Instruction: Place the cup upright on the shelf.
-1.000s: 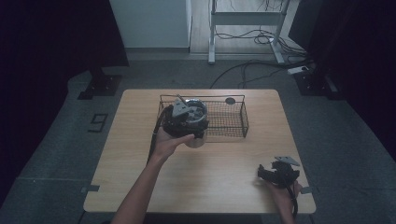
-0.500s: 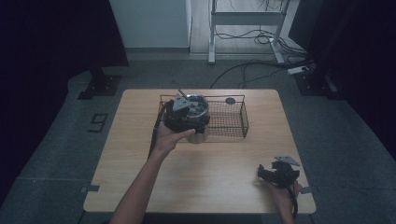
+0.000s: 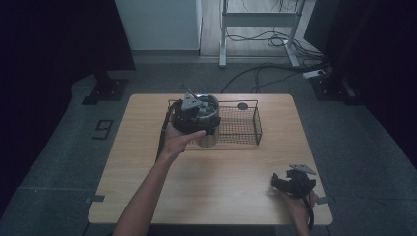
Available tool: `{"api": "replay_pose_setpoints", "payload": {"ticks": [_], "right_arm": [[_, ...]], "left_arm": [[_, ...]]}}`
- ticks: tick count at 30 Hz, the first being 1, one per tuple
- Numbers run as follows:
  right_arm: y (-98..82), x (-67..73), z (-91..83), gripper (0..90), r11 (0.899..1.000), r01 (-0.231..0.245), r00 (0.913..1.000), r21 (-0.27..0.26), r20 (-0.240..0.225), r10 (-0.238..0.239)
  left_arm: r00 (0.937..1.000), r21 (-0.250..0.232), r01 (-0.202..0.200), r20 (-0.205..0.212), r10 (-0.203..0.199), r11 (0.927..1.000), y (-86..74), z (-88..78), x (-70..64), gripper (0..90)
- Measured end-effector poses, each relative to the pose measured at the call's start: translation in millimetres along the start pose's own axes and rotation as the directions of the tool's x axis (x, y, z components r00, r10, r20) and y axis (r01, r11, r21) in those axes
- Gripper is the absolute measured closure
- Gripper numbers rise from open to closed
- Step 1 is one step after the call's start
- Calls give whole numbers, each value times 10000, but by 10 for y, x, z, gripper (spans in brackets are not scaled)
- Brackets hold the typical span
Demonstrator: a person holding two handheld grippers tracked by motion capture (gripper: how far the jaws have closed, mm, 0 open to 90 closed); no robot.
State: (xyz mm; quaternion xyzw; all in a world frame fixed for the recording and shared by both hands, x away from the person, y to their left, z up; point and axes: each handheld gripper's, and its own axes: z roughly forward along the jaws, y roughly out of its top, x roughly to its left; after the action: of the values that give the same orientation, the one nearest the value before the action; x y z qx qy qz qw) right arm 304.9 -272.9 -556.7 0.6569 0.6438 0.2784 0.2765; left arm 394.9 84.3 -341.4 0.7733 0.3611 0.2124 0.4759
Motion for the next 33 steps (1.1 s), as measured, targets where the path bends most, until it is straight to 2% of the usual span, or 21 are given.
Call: {"api": "replay_pose_setpoints", "payload": {"ticks": [6, 9, 17, 33], "right_arm": [[0, -2, 0, 22, 10000, -31, 10000, -11, 21, 31], [0, -4, 0, 23, 10000, -53, 10000, -16, 43, 53], [-1, -4, -1, 26, 10000, -77, 9999, -24, 70, 77], [-8, -13, -12, 46, 9999, -113, 9998, -86, 153, 114]], "left_arm": [[10000, -20, 42, -47, -42, 10000, 22, 31, 49, 41], [9996, -129, 245, -126, -246, 9996, 36, 41, 116, 41], [9988, -70, 356, -338, -358, 9993, 55, 134, 238, 41], [9965, -90, 687, -476, -690, 9976, 45, 281, 384, 41]]}}
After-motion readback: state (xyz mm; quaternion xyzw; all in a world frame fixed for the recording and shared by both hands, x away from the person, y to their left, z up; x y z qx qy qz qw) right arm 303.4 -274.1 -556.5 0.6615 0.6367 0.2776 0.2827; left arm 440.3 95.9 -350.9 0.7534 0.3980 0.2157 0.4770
